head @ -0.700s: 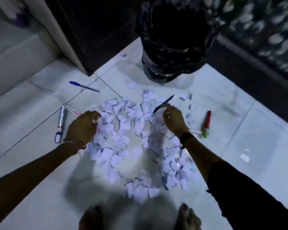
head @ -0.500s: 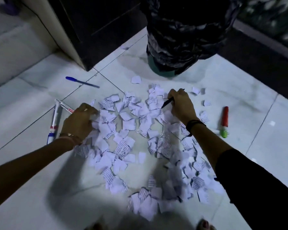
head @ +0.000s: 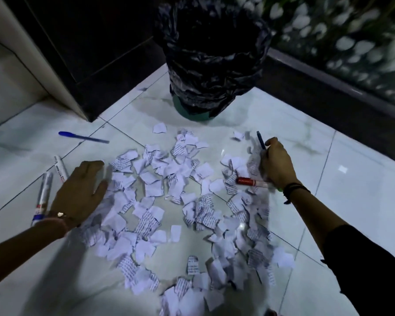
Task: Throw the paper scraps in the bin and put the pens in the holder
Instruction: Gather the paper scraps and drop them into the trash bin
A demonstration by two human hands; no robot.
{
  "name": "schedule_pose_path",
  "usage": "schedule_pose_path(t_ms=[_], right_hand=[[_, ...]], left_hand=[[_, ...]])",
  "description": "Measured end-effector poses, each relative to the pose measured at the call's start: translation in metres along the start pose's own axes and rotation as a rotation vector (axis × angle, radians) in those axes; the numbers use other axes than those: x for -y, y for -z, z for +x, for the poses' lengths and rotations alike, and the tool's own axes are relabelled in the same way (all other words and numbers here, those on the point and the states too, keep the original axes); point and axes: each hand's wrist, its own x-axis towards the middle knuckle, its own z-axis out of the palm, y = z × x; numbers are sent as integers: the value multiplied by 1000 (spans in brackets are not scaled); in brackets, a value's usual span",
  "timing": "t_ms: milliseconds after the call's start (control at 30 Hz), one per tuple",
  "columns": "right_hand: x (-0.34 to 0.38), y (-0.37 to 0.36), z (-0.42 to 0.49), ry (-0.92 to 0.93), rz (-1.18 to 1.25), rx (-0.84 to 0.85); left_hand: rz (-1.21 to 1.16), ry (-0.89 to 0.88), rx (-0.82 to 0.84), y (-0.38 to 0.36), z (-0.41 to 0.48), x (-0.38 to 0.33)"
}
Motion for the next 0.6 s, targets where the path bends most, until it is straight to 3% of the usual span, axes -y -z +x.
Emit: schedule_pose_path(t_ms=[167,233,400,467,567,600], right_hand=[[5,-4,-22,84,-63,-126],[4,-9,-48,147,-11,-71],[-26,-17,-94,355,-169,19],[-32,-13,-95,292,-115,36],[-31,-4,-86,-21,186,-103],[-34,-3,-85,-17,126,-111]], left_hand=[[-262,139,-39,-24,6,-21],[-261,156,-46,-31,11,-22],[-235,137,-57,-48,20,-25],[-253,107,-29,-54,19,-27],[-254,82,-52,-57,19,-28],[-244,85,-67,-56,20,-28]])
